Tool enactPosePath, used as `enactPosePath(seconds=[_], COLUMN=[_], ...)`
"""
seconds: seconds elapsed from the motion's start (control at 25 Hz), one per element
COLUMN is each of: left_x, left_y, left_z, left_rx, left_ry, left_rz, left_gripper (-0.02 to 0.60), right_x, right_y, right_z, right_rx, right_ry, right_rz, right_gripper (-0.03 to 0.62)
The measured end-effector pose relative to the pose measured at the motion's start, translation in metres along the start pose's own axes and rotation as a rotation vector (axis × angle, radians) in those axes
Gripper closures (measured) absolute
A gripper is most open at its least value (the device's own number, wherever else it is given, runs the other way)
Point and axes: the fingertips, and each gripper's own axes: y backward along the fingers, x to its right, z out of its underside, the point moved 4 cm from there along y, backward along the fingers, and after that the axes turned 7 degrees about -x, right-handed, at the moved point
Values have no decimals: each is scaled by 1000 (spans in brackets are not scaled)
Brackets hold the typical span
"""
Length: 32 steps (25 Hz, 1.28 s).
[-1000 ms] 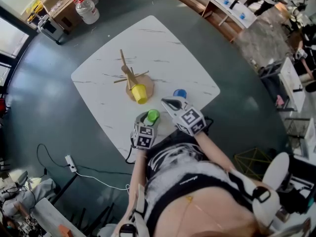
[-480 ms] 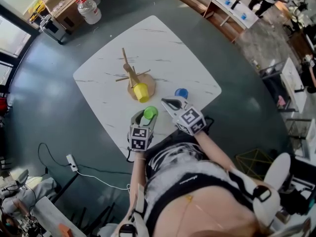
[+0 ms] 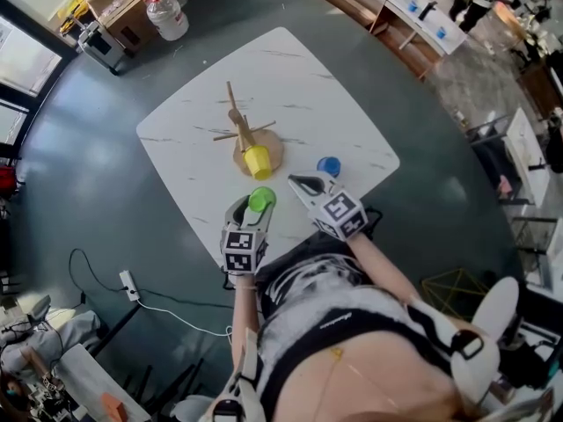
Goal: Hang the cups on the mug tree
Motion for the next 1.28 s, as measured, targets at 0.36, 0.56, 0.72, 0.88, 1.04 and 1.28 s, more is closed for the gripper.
enactPosePath(seconds=[0.36, 0.56, 0.72, 0.88, 1.04, 1.28], left_x=[-24, -33, -41, -47, -52, -60], left_y=[32, 49, 63, 77, 84, 96], left_z=[-10, -20, -30, -44, -50, -69], left_rx=[67, 115, 163, 219, 256, 340], left_ry=[55, 60, 80, 105, 98, 114], left_rz=[-65, -92, -115, -131, -140, -134], left_gripper=[342, 342, 342, 342, 342, 342], right_x=[-8, -12, -14, -17, -16, -16], right_y=[-8, -12, -16, -17, -20, -19], right_z=[-2, -3, -5, -7, -6, -7], right_rx=[0, -8, 5, -8, 5, 3], right_ry=[12, 19, 32, 27, 24, 34], right_rz=[-22, -34, -43, -46, -47, -44], right_gripper=[591, 591, 591, 591, 591, 591])
